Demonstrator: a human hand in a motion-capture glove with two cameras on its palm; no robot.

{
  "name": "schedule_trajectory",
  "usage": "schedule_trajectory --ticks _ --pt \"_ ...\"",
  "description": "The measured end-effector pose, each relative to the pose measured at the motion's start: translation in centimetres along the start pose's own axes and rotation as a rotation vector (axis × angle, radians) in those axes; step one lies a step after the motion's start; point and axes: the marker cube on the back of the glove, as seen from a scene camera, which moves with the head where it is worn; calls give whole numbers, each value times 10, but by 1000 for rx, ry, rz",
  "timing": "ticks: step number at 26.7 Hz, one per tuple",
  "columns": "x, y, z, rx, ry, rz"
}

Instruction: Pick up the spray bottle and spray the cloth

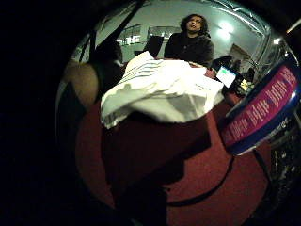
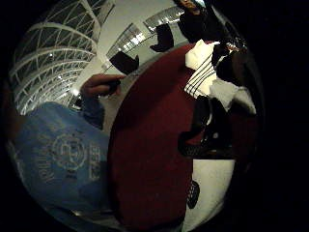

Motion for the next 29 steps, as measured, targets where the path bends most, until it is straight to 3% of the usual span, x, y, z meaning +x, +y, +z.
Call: schedule_trajectory --ticks 11,20,24,29 --pt "-18 -10 -5 -96 23 -48" --pt "-20 -10 -20 -206 27 30" --pt "-13 -5 -28 -123 -69 157" --pt "15 12 -52 119 -350 414"
